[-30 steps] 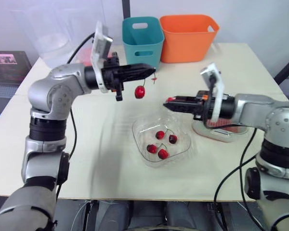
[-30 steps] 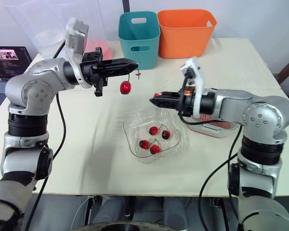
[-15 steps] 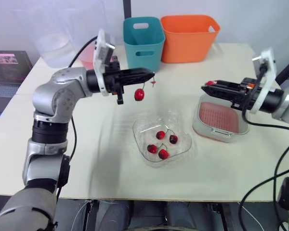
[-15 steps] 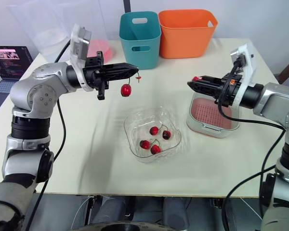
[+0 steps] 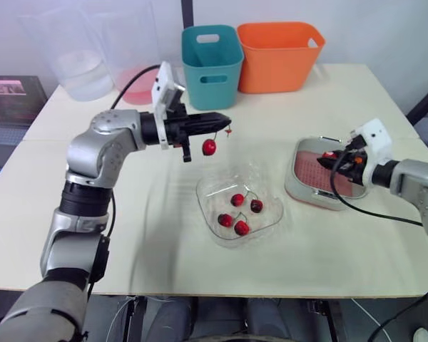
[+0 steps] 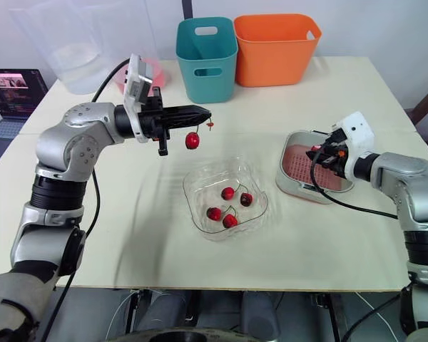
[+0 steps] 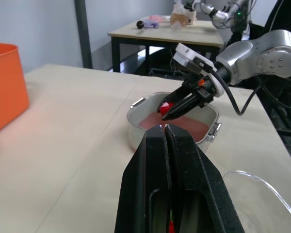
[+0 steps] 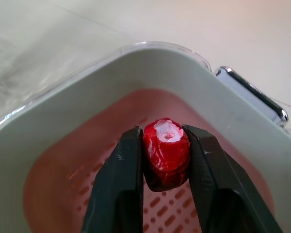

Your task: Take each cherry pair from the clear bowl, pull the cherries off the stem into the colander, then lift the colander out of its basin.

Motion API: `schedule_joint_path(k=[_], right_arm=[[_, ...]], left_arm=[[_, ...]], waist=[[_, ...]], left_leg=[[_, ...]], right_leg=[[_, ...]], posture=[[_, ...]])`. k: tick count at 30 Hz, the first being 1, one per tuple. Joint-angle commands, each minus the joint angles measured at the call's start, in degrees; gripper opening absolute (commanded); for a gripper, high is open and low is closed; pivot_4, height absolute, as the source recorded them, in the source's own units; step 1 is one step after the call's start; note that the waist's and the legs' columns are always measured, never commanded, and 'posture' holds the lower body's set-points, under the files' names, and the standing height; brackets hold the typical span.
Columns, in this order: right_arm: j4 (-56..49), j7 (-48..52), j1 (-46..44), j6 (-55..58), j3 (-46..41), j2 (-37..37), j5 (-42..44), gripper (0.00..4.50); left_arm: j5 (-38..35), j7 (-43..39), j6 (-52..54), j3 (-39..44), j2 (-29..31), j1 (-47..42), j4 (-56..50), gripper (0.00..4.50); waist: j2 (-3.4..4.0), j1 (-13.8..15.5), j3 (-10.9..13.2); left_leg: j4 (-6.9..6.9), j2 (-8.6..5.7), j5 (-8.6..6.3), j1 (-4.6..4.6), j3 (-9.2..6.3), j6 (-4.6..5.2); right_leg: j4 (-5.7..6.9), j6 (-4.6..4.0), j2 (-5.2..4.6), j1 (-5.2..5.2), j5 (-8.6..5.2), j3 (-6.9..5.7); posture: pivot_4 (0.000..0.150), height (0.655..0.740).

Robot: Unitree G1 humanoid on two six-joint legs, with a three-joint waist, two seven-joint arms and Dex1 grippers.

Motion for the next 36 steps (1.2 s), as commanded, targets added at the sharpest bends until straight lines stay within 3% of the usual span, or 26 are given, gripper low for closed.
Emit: schedule_joint_path(k=[1,4,5,11,17,23,31,36], right_arm=[[-0.8,1.1,-1.5,-0.5,-2.3,-0.1,0.2,2.63],[-1.2,1.7,-2.0,0.7,-3.4,-0.4,0.8,4.18],[-1.5,2.1,-2.3,1.3,-4.0,-0.7,1.4,4.46],[-4.3,3.0,-5.0,6.0,-7.9,-0.4,6.2,4.46],[-13.7,3.9,-8.7,18.3,-11.7,2.9,21.6,4.46],[-20.4,-7.4,-12.6,27.8,-12.3,16.8,41.3,4.46],[-23.1,-16.5,-12.5,27.3,-6.2,25.8,47.0,4.46],[-22.1,-20.4,-13.9,24.0,-1.6,31.5,43.9,4.46]], left_arm=[[-0.1,0.2,-1.2,1.5,0.5,0.0,-1.0,0.0],[-0.1,0.3,-1.3,1.7,0.6,0.2,-0.9,0.0],[-0.2,0.3,-1.3,1.7,0.6,0.2,-0.9,0.0],[-1.0,0.3,-0.8,2.5,0.6,-0.6,-0.2,0.0],[-5.5,0.7,3.2,5.8,0.2,-2.9,0.1,0.0],[-12.0,1.1,8.4,9.0,0.0,-4.8,-2.2,0.0],[-13.2,2.2,9.3,8.6,-0.5,-4.3,-4.7,0.0],[-13.7,2.6,9.6,8.1,-0.7,-3.5,-5.9,0.0]], waist=[[0.0,0.1,0.0],[0.0,0.1,0.0],[0.0,0.1,0.0],[0.0,0.0,0.0],[0.0,-0.1,0.0],[-0.01,-0.1,0.0],[0.0,0.0,0.0],[0.02,-0.5,0.0]], left_leg=[[0.0,0.0,0.0,0.0,-0.02,0.0],[0.0,0.0,0.0,0.0,-0.02,0.0],[0.0,0.0,0.0,0.0,-0.02,0.0],[0.0,0.0,0.0,0.0,-0.02,0.0],[0.01,0.08,0.0,0.0,-0.05,0.01],[0.04,0.14,0.0,0.0,-0.14,0.01],[0.04,0.05,0.0,0.0,-0.18,0.0],[0.01,0.07,0.0,0.0,-0.18,-0.01]], right_leg=[[-0.01,0.0,0.0,0.01,0.0,-0.01],[-0.02,0.0,0.0,0.03,0.0,-0.01],[-0.02,0.0,0.0,0.03,0.0,-0.01],[-0.01,0.0,0.01,0.02,0.0,-0.01],[-0.01,0.0,0.01,0.02,0.0,-0.02],[0.0,0.0,0.0,0.06,0.0,-0.07],[0.0,0.0,-0.05,0.05,0.0,-0.04],[0.1,0.0,0.0,-0.06,0.0,0.01]], posture=[[0.15,0.74],[0.15,0.74],[0.15,0.74],[0.15,0.74],[0.15,0.74],[0.15,0.74],[0.15,0.74],[0.15,0.74]])
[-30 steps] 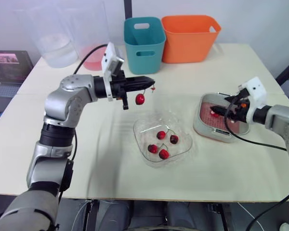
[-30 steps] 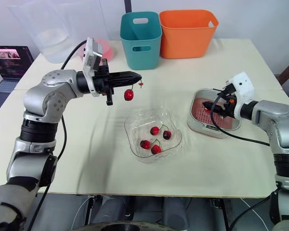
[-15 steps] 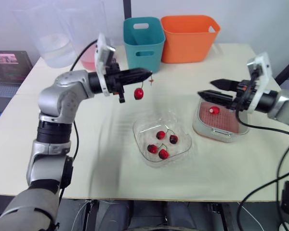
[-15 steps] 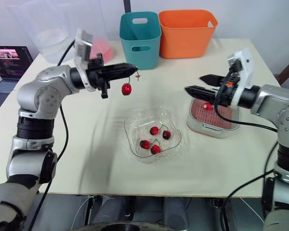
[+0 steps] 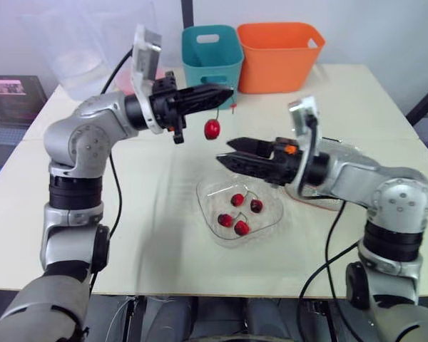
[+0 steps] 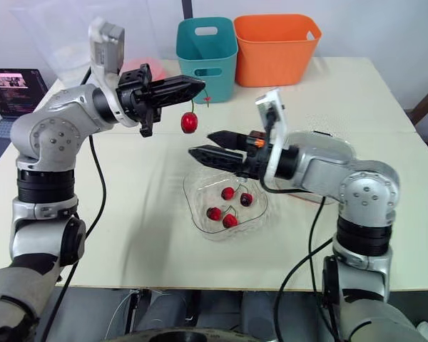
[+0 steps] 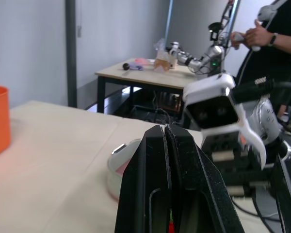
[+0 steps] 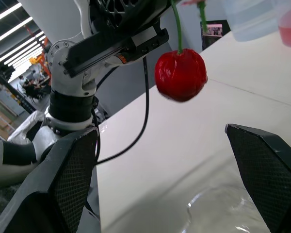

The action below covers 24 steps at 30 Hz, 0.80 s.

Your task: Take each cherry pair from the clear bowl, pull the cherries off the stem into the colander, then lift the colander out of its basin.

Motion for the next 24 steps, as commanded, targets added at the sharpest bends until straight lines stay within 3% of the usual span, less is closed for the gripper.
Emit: schedule_joint_path(k=[1,15,19,22,24], right_arm=[[0.2,-1.9,-2.1,-3.8,2.5,3.0,-1.9,4.46],[3.5,-3.9,-4.5,-7.5,4.6,7.1,-3.2,4.46],[3.5,-4.1,-4.4,-7.5,5.0,7.1,-3.3,2.68],[3.6,-4.1,-4.5,-7.5,5.1,7.0,-3.2,1.03],[3.5,-4.1,-4.5,-7.5,5.1,6.7,-3.3,0.48]], left_arm=[[-0.9,0.3,-0.2,0.6,0.3,0.5,-2.5,0.0],[-0.5,1.1,-1.2,0.2,-0.1,1.5,-2.9,0.0],[-0.5,1.3,-1.3,0.3,-0.2,1.4,-2.8,0.0],[-0.5,1.4,-1.4,0.4,-0.2,1.3,-2.7,0.0],[-0.5,1.4,-1.4,0.4,-0.2,1.3,-2.6,0.0]], waist=[[0.0,-0.1,0.0],[0.01,-0.1,0.0],[0.01,-0.4,0.0],[0.01,-0.8,0.0],[0.01,-1.1,0.0]], left_leg=[[-0.02,0.0,0.0,0.0,0.0,0.0],[-0.02,-0.02,0.01,0.0,-0.02,-0.01],[-0.03,-0.02,0.01,0.0,-0.02,-0.01],[-0.04,-0.02,0.01,0.0,-0.02,-0.01],[-0.04,-0.02,0.01,0.0,-0.03,-0.01]], right_leg=[[0.01,0.0,0.01,-0.03,0.0,0.01],[0.01,0.0,0.0,-0.03,0.0,0.02],[0.02,0.0,0.02,-0.05,0.0,0.02],[0.02,0.0,0.01,-0.04,0.0,0.02],[0.02,0.0,0.01,-0.04,0.0,0.02]], posture=[[0.15,0.74],[0.15,0.74],[0.15,0.74],[0.15,0.74],[0.15,0.74]])
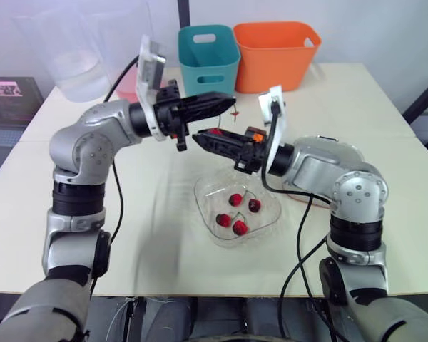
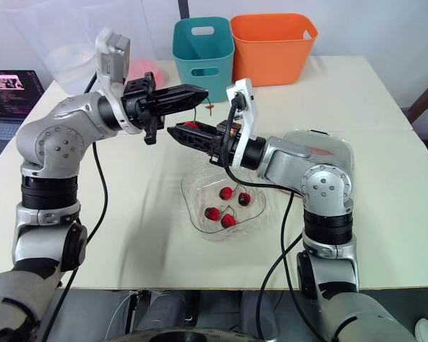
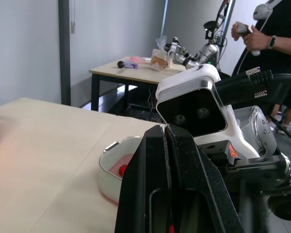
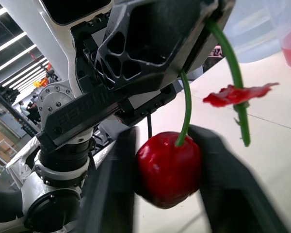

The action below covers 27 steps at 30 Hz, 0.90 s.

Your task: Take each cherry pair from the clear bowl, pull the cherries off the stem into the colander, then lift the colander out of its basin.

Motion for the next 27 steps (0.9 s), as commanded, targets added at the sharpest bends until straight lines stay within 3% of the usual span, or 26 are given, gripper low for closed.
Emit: schedule_joint_path(k=[1,18,24,27], right_arm=[[-1.0,0.2,-1.2,-0.7,-0.3,-0.1,0.5,0.48],[-5.0,3.7,5.3,0.6,3.8,-5.4,-2.5,0.48],[-7.1,3.6,6.7,0.8,2.0,-7.2,-1.2,0.48],[-7.7,4.1,6.3,0.2,-2.0,-11.4,-0.6,0.48]], left_arm=[[-0.4,0.3,-1.2,1.1,0.1,-0.9,-1.1,0.0],[-0.2,0.3,-2.1,1.6,0.4,-2.7,1.3,0.0],[-0.2,0.2,-2.3,1.5,0.5,-2.2,1.1,0.0],[0.4,0.0,-2.8,1.2,0.6,-1.8,1.3,0.0]], waist=[[0.0,-0.2,0.0],[0.0,-0.3,0.0],[0.0,-0.2,0.0],[0.0,-0.1,0.0]], left_leg=[[0.0,0.0,0.0,0.0,0.0,0.0],[-0.01,-0.01,0.0,0.0,0.01,0.01],[-0.01,-0.01,0.0,0.0,0.0,0.01],[0.0,-0.02,0.0,0.0,0.0,0.01]], right_leg=[[0.0,0.0,0.0,0.0,0.0,0.0],[0.0,0.0,0.0,-0.01,0.0,0.01],[-0.01,0.0,0.0,-0.01,0.0,0.01],[-0.01,0.0,-0.01,0.0,0.0,0.01]], posture=[[0.15,0.74],[0.15,0.74],[0.15,0.74],[0.15,0.74]])
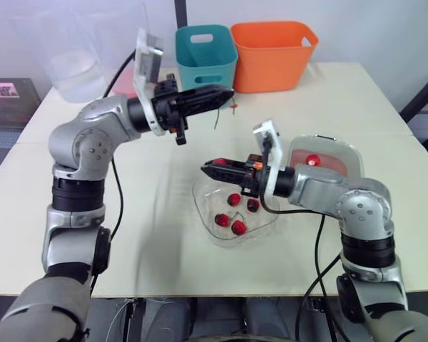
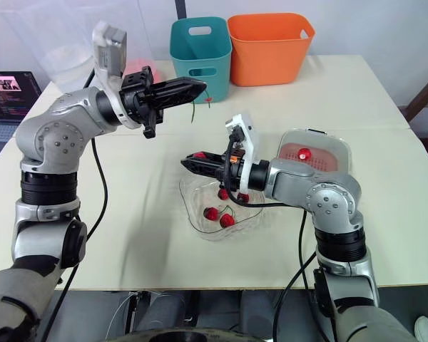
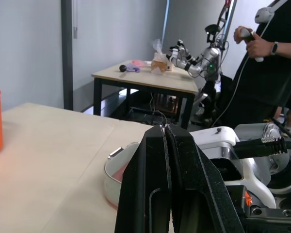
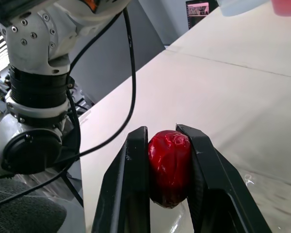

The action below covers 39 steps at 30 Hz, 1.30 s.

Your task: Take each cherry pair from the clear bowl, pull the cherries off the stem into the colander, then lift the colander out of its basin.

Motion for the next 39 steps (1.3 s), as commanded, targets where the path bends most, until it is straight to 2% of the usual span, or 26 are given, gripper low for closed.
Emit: schedule_joint_path(k=[1,6,11,15,21,25,29,35,39], right_arm=[[-2.1,1.7,-1.0,-1.5,-7.0,-5.9,0.7,0.48],[3.9,7.5,1.2,-5.5,-13.8,-19.8,-6.9,0.48],[8.4,16.8,7.9,-12.0,-13.5,-31.4,-16.9,0.48],[11.9,20.2,11.3,-17.3,-10.0,-34.7,-25.2,0.48],[15.0,24.4,14.4,-21.1,-7.5,-35.7,-31.8,0.48],[15.5,25.6,14.3,-20.9,-8.7,-35.4,-32.6,2.28],[16.0,26.2,13.5,-20.9,-9.7,-35.3,-33.5,4.36],[14.0,26.1,10.9,-18.4,-12.5,-34.2,-30.8,4.44],[4.0,25.4,4.7,-10.5,-11.9,-29.8,-20.5,4.44]], left_arm=[[0.6,-0.1,-1.7,0.9,0.6,-0.2,-0.7,0.0],[3.2,-0.6,-4.2,0.3,1.0,1.2,2.0,0.0],[5.0,-1.1,-5.8,-0.4,0.8,2.1,3.4,0.0],[7.0,-1.9,-7.2,-1.9,0.8,3.2,3.6,0.0],[8.6,-3.3,-7.1,-3.7,1.9,4.6,2.4,0.0],[9.3,-4.3,-6.8,-4.5,3.2,5.3,1.8,0.0],[9.2,-4.5,-6.7,-4.3,3.4,4.9,2.2,0.0],[8.5,-4.1,-5.9,-2.7,3.9,3.5,3.7,0.0],[10.1,-1.6,-2.8,-1.9,7.1,4.9,5.5,0.0]], waist=[[0.0,0.2,0.0],[-0.01,0.6,0.0],[-0.02,1.1,0.0],[-0.02,1.1,0.0],[-0.03,1.4,0.0],[-0.03,1.4,0.0],[-0.03,1.5,0.0],[-0.03,1.5,0.0],[-0.03,0.7,0.0]], left_leg=[[0.0,-0.01,0.0,0.0,0.0,0.0],[0.04,-0.09,-0.05,0.0,0.03,0.09],[0.04,-0.12,-0.08,0.0,0.16,0.14],[0.07,-0.07,-0.07,0.03,0.21,0.13],[0.09,-0.08,-0.05,0.03,0.19,0.08],[0.09,-0.07,-0.05,0.04,0.18,0.08],[0.08,-0.07,-0.05,0.04,0.17,0.08],[0.09,-0.06,-0.04,0.04,0.16,0.08],[0.07,-0.02,-0.05,0.06,0.14,0.09]], right_leg=[[-0.01,0.0,0.0,0.02,0.0,-0.01],[-0.09,0.0,0.0,0.11,0.0,-0.04],[-0.11,0.01,0.0,0.1,0.0,-0.02],[-0.09,0.01,0.02,0.1,0.0,-0.01],[-0.1,0.01,0.0,0.13,0.0,-0.01],[-0.11,0.01,0.0,0.14,0.0,0.0],[-0.12,0.01,0.0,0.15,0.0,-0.01],[-0.12,0.01,-0.01,0.16,0.0,-0.01],[-0.1,0.01,0.03,0.12,0.0,-0.01]], posture=[[0.15,0.74],[0.15,0.74],[0.15,0.74],[0.15,0.74],[0.15,0.74],[0.15,0.74],[0.15,0.74],[0.15,0.74],[0.15,0.74]])
